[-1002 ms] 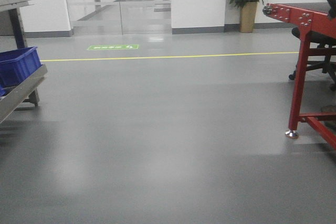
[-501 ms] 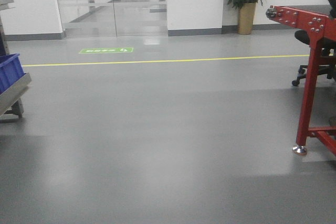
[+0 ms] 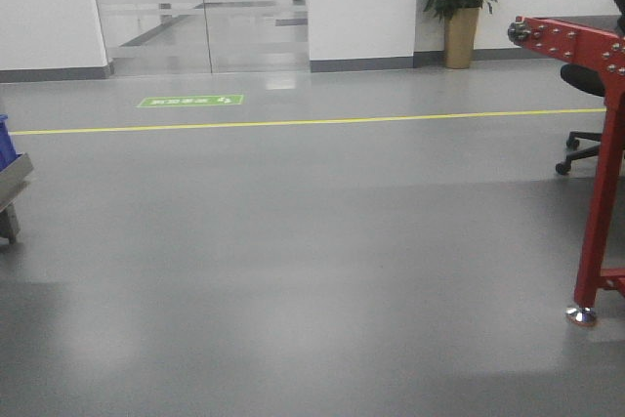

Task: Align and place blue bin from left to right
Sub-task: 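Drive across the floor carrying the blue bin in both grippers, then drive toward the second roller rack with the bin held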

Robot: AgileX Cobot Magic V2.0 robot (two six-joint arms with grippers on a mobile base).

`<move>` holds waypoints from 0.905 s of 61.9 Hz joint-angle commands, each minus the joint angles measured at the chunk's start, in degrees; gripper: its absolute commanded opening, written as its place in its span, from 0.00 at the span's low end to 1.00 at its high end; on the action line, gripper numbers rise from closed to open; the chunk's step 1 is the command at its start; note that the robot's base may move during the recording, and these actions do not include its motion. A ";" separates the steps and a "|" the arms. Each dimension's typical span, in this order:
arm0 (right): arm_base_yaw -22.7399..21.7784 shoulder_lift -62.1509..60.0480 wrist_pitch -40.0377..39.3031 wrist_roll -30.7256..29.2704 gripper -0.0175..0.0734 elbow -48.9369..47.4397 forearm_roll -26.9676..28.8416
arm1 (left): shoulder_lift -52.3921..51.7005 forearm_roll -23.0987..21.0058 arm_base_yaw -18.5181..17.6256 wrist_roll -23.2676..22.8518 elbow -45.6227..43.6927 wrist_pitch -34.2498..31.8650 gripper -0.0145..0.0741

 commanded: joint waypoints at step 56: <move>0.94 -1.07 -5.39 -2.36 0.13 -0.87 5.95 | -1.02 -4.35 -0.67 0.14 -1.04 -8.69 0.19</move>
